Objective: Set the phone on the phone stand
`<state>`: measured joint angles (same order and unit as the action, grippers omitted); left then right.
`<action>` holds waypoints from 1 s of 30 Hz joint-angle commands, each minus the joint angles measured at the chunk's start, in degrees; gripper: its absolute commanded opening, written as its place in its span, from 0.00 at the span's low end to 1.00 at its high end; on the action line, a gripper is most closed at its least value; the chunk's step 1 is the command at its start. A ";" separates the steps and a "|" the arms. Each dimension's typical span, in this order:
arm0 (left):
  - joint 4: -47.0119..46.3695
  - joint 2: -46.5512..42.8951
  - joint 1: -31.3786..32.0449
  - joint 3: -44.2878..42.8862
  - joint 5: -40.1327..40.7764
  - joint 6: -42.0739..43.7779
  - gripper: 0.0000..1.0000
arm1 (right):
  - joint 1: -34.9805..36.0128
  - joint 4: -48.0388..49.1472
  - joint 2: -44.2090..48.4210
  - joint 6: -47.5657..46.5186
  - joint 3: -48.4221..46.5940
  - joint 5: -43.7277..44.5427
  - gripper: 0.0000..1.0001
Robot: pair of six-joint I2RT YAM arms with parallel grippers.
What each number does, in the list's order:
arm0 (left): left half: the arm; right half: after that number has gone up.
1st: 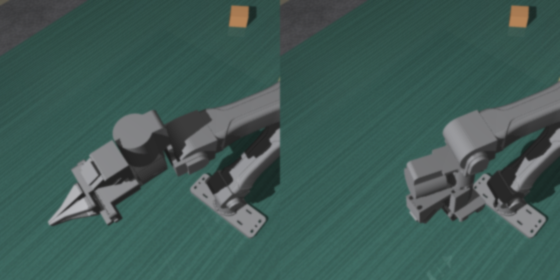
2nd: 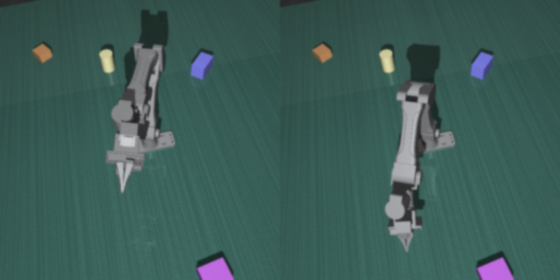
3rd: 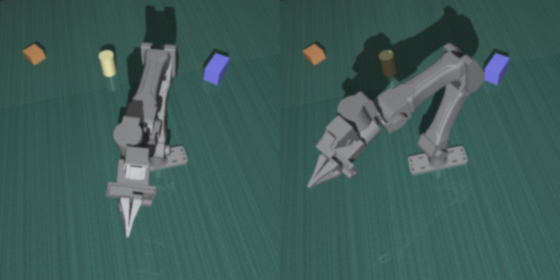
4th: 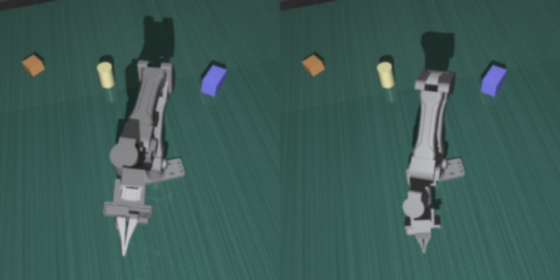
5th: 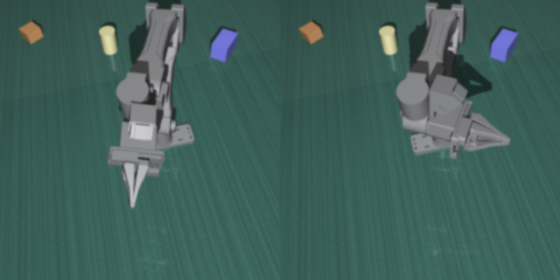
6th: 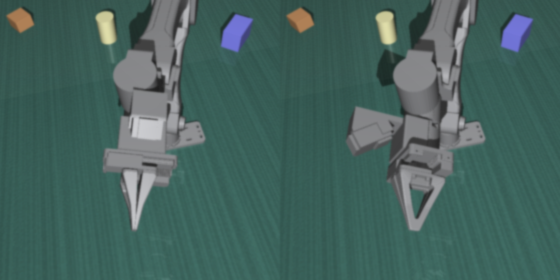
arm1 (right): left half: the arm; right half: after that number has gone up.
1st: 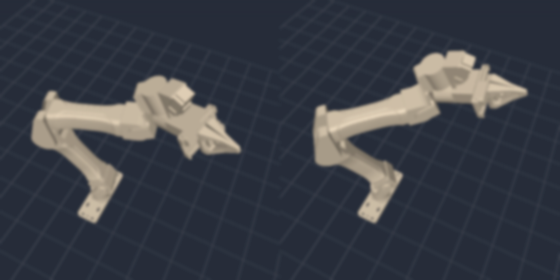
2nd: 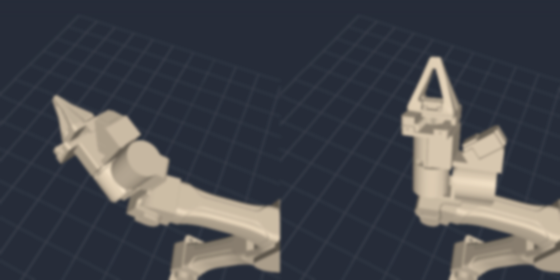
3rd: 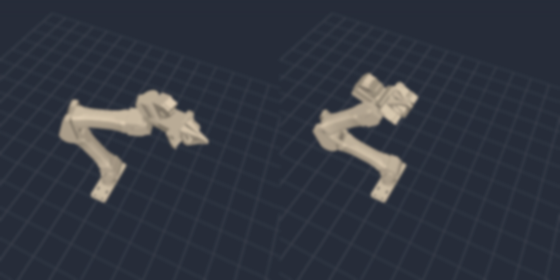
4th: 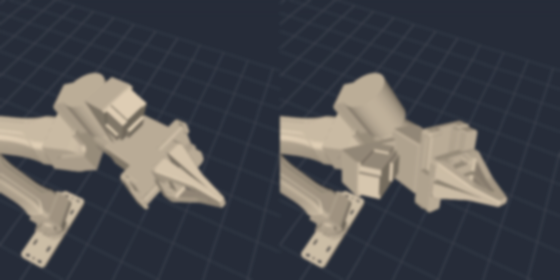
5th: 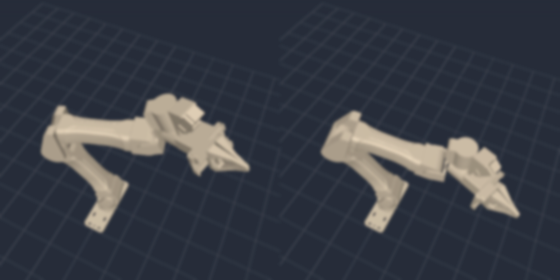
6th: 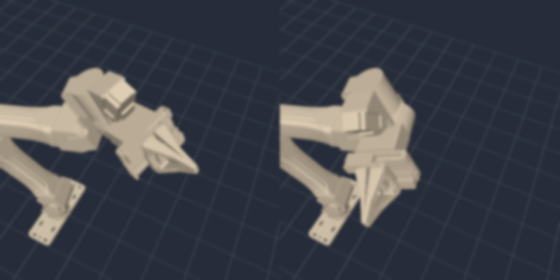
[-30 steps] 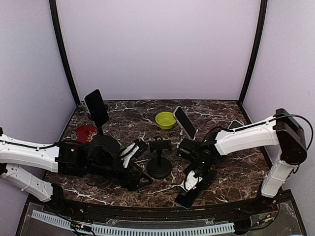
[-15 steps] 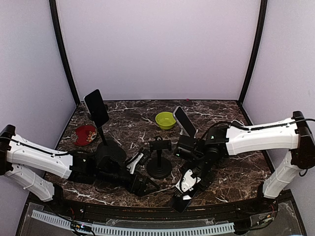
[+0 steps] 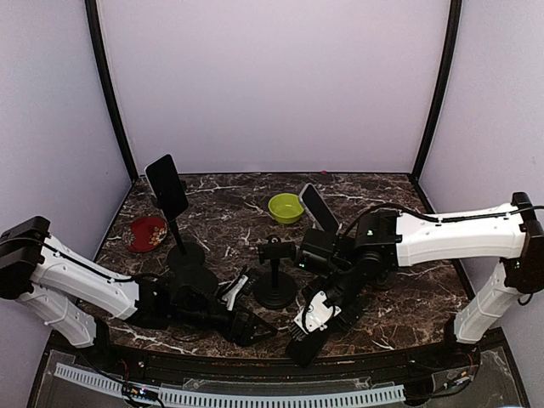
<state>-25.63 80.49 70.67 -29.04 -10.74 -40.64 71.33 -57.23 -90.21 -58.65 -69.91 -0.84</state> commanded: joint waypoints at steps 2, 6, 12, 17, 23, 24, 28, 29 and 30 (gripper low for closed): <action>-13.79 6.69 0.16 1.05 -2.33 6.29 0.80 | 1.15 0.66 1.28 1.26 -1.24 -0.85 0.41; -24.55 10.64 0.12 3.25 -3.50 7.77 0.80 | 1.95 -0.06 1.44 1.67 -3.04 -1.73 0.41; -29.99 13.31 -0.75 3.39 -7.95 9.43 0.79 | 3.47 0.28 0.46 1.79 -5.67 -2.75 0.40; -34.90 15.36 -2.00 4.01 -11.54 9.23 0.77 | 4.54 0.30 -0.66 1.57 -8.16 -3.11 0.40; -39.37 19.01 -4.48 2.38 -19.42 8.71 0.75 | 5.21 -0.95 -3.13 1.69 -11.78 -3.69 0.39; -39.44 19.56 -4.71 1.59 -20.70 9.04 0.75 | 5.22 -1.15 -3.21 1.78 -12.23 -3.80 0.39; -38.48 20.86 -5.30 -1.28 -24.01 10.49 0.73 | 5.32 -1.65 -3.65 1.96 -13.12 -4.24 0.39; -38.45 20.93 -5.43 -1.64 -24.69 10.90 0.72 | 5.38 -1.75 -3.72 2.01 -13.21 -4.32 0.39; -38.45 20.87 -5.50 -1.77 -24.90 11.31 0.72 | 5.40 -1.99 -3.81 2.05 -13.42 -4.45 0.39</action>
<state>-61.45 101.47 65.63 -28.75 -30.68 -31.81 76.07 -58.48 -93.67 -57.71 -80.88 -3.66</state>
